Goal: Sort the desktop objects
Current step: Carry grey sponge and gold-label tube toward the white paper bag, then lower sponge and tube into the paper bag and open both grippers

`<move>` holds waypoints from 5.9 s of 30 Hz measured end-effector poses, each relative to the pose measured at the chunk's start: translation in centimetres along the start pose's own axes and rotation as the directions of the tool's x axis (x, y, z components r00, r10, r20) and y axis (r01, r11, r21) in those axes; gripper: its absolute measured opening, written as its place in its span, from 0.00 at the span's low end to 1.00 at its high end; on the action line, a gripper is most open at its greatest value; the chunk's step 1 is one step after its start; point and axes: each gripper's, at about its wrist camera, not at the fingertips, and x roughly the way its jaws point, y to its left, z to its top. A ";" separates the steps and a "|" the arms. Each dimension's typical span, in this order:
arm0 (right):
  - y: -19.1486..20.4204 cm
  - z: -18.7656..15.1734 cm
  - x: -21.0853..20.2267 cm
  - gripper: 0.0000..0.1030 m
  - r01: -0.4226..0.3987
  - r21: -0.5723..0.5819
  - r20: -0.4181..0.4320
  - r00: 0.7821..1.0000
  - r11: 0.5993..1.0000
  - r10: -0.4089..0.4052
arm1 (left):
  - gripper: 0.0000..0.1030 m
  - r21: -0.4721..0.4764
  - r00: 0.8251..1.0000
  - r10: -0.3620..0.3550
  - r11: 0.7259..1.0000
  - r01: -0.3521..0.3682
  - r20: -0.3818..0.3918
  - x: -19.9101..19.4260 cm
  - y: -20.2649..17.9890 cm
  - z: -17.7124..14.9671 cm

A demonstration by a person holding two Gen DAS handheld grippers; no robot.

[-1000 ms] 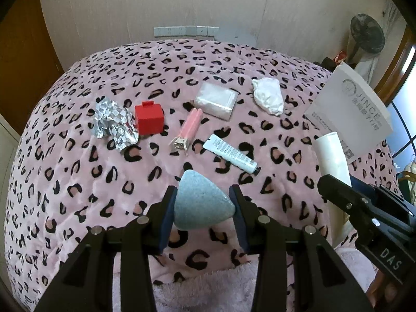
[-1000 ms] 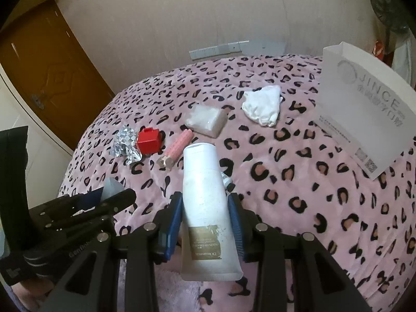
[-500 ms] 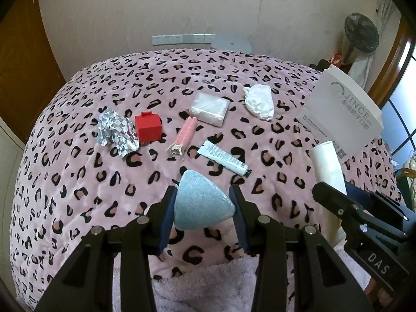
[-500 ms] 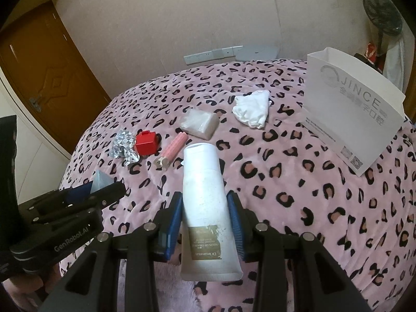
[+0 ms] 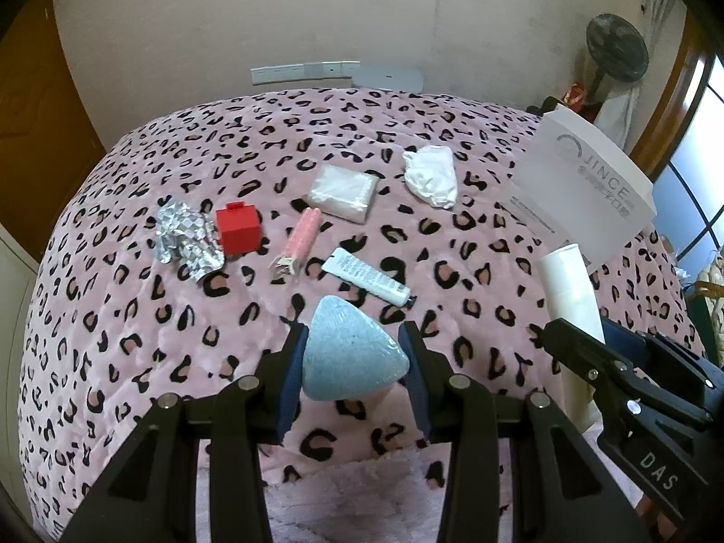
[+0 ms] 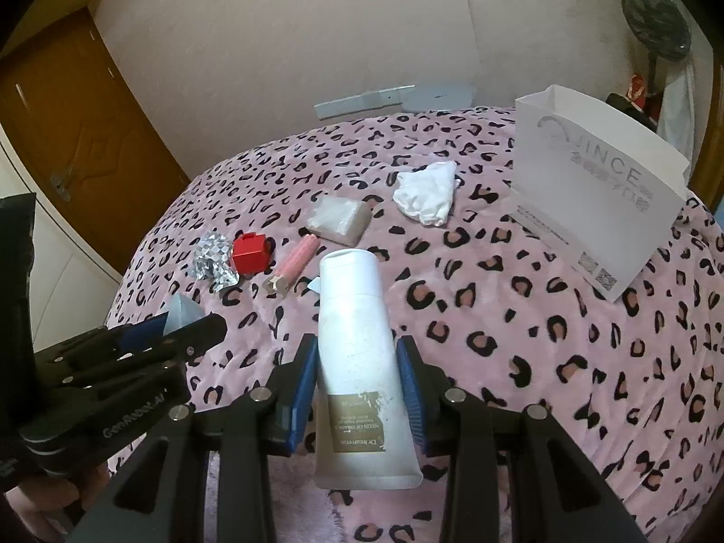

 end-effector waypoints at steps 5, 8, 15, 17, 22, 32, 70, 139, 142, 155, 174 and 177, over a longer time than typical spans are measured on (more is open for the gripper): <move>-1.3 0.0 -0.5 0.35 0.019 0.023 0.009 1.000 1.000 -0.019 | 0.40 0.021 1.000 -0.012 1.000 0.012 0.001 0.5 -1.6 0.6; -2.3 0.0 -0.9 0.35 0.032 0.040 0.014 0.999 0.999 -0.033 | 0.40 0.032 1.000 -0.022 0.999 0.022 -0.002 0.9 -2.7 1.0; -4.5 -0.1 -1.6 0.35 0.060 0.077 0.023 0.998 0.995 -0.062 | 0.40 0.068 0.999 -0.050 0.996 0.051 -0.011 1.6 -5.2 1.5; -5.1 -0.1 -1.8 0.35 0.070 0.085 0.026 0.997 0.994 -0.072 | 0.40 0.078 0.998 -0.057 0.995 0.058 -0.014 1.8 -6.0 1.6; -6.6 -0.1 -2.2 0.35 0.087 0.109 0.030 0.995 0.990 -0.091 | 0.40 0.105 0.997 -0.079 0.991 0.081 -0.021 2.2 -7.8 1.7; -9.1 0.0 -2.8 0.35 0.117 0.149 0.040 0.991 0.982 -0.124 | 0.40 0.152 0.993 -0.111 0.982 0.114 -0.029 2.8 -10.8 2.4; -17.2 1.3 -0.6 0.00 0.185 0.270 -0.006 0.982 0.945 -0.190 | 0.40 0.241 0.983 -0.159 0.954 0.176 -0.087 7.9 -17.0 5.6; -14.3 4.9 -1.3 0.32 0.128 0.269 0.054 0.988 0.955 -0.147 | 0.40 0.250 0.990 -0.140 0.958 0.143 -0.028 5.7 -16.0 8.3; -14.3 5.5 -1.8 0.32 0.126 0.267 0.075 0.986 0.955 -0.151 | 0.40 0.262 0.989 -0.147 0.954 0.146 -0.017 5.4 -16.5 9.0; -15.1 7.7 -2.5 0.32 0.152 0.258 0.118 0.975 0.954 -0.187 | 0.40 0.301 0.987 -0.160 0.942 0.151 0.007 5.8 -18.4 11.4; -17.7 10.6 -3.9 0.32 0.230 0.237 0.137 0.954 0.944 -0.266 | 0.40 0.373 0.970 -0.243 0.899 0.229 -0.008 6.4 -23.6 16.1; -18.1 11.3 -4.2 0.32 0.238 0.232 0.150 0.949 0.943 -0.277 | 0.40 0.375 0.967 -0.253 0.896 0.239 -0.014 6.7 -24.4 17.2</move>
